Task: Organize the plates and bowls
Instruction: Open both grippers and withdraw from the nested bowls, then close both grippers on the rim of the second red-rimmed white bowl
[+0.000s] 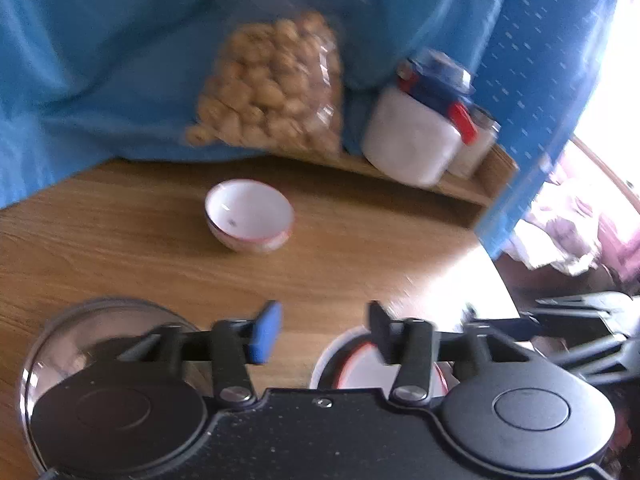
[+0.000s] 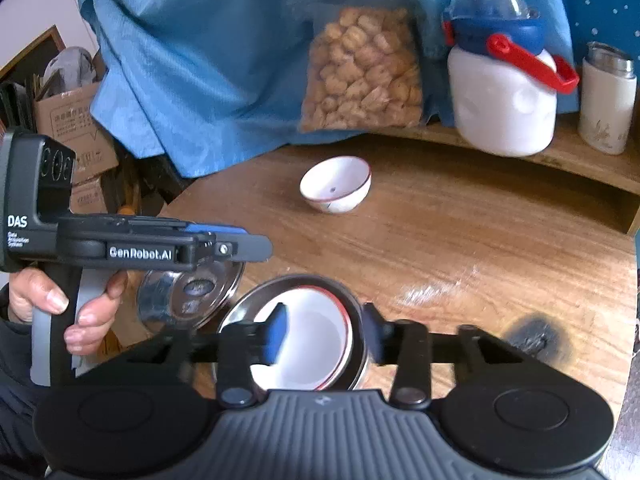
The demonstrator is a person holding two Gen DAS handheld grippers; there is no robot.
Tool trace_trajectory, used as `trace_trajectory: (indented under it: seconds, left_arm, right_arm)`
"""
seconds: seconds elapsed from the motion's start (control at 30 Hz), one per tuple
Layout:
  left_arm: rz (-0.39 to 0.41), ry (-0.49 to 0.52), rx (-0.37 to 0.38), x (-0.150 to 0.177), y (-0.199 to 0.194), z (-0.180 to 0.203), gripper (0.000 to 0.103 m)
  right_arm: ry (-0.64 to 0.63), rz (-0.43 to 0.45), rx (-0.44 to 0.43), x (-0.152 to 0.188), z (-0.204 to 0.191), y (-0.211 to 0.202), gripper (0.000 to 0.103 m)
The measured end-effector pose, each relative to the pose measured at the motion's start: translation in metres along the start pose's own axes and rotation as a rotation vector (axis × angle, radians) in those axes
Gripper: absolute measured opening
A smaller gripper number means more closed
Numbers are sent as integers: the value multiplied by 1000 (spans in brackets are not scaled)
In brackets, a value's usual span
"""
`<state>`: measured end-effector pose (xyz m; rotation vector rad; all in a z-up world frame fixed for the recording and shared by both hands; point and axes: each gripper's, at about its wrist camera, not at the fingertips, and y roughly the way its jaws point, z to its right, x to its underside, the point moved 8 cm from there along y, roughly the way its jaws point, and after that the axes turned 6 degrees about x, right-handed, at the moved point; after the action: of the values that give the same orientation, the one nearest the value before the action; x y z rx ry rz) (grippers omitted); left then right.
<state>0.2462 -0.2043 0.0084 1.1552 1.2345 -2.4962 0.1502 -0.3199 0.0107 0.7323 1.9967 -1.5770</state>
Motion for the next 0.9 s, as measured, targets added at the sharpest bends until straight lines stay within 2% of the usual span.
trace_trajectory:
  seconds: [0.03,0.1,0.13,0.17,0.3,0.43,0.53,0.7,0.9]
  left_arm:
    - [20,-10,-20,-4,0,-5,80]
    - [54,-32,-58,-12,1,-13,93]
    - [68,-43,-74,-16,2,-18,100]
    - [83,-52,-90,-21,3,-24,102]
    - [112,-93,-168,-40,10,-52,102]
    - [83,-92,-222,-54,32,-77,102]
    - [55,-79,-240,-61,50,-94,102]
    - [56,-100,-222,-69,69,-116,102]
    - [77,-115,-195,-73,81,-124,102]
  right_arm:
    - [5,8,7,-2,3,0,69]
    - [22,26,33,-6,12,4,95]
    - [36,40,52,-9,18,6,99]
    - [56,56,70,-12,25,7,103]
    - [134,105,99,-24,47,20,103]
    - [170,72,147,-37,64,45,103]
    - [186,49,144,-49,68,67,103]
    - [217,23,119,-68,66,105,103]
    - [192,-19,94,-86,50,145,103]
